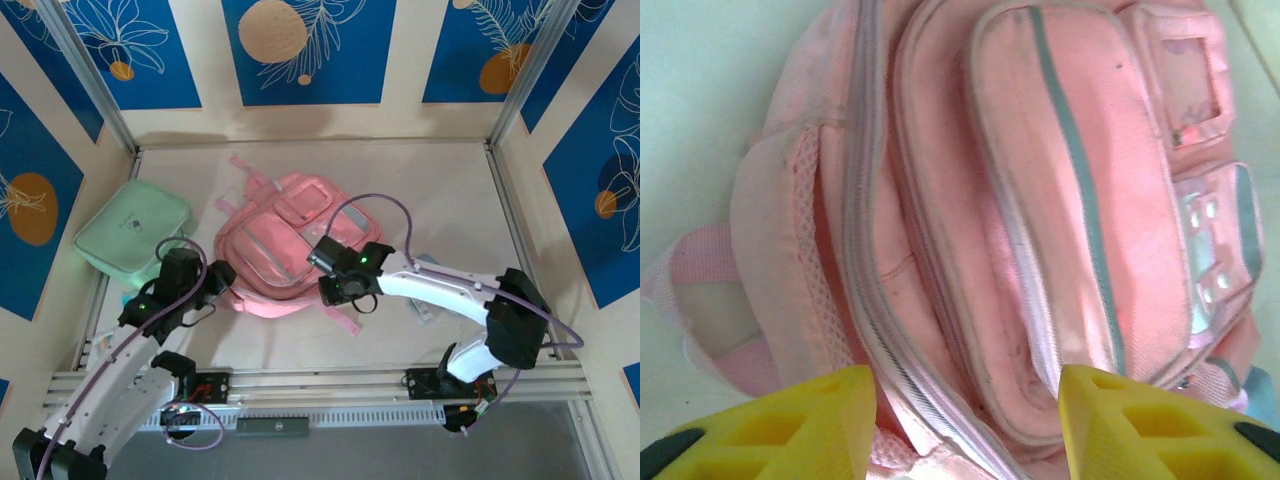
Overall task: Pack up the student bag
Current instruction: Zip the student bag at the center of the table, then unzip the student bag at the center of the table.
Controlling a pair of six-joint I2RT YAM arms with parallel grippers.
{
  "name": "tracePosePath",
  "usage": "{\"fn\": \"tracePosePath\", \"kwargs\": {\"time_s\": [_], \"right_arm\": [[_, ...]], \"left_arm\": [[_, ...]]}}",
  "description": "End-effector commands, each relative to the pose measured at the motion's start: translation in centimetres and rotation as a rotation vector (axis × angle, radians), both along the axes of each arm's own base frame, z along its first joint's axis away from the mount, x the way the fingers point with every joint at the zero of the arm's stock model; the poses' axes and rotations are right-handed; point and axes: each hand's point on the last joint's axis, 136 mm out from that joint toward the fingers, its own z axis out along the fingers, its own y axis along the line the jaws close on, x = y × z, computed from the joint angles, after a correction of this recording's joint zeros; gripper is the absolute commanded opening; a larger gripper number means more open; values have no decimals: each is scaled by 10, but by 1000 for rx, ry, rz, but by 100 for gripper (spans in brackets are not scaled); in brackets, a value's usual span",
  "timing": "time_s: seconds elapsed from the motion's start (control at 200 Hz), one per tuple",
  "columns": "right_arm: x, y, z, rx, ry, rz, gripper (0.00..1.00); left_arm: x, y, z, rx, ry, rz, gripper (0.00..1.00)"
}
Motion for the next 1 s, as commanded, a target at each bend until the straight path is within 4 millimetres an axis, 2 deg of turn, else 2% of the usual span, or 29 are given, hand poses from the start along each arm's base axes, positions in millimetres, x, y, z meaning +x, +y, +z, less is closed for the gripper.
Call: {"fn": "tracePosePath", "kwargs": {"time_s": [0.0,0.165,0.225,0.345,0.465,0.575,0.71,0.905,0.995], "right_arm": [[9,-11,16,94,64,-110,43],[41,-24,21,230,100,-309,49],[52,-26,16,265,126,-366,51],[73,-33,6,268,161,-467,52],[88,-32,-1,262,167,-534,54],[96,-23,-12,289,197,-564,55],[106,-10,-22,313,239,-563,53],[115,-17,-40,295,241,-608,51],[121,-14,-44,315,233,-595,50]], "left_arm": [[-6,-16,13,-22,-21,-93,51],[-8,-51,18,-20,-57,-191,52],[-7,-70,21,-34,-88,-231,53],[-5,-100,14,-53,-93,-291,54],[-3,-124,8,-40,-99,-338,54],[1,-137,3,-29,-102,-353,54],[3,-138,-14,14,-71,-347,55],[1,-126,-38,54,-44,-309,57],[-1,-122,-48,62,-37,-302,58]]}}
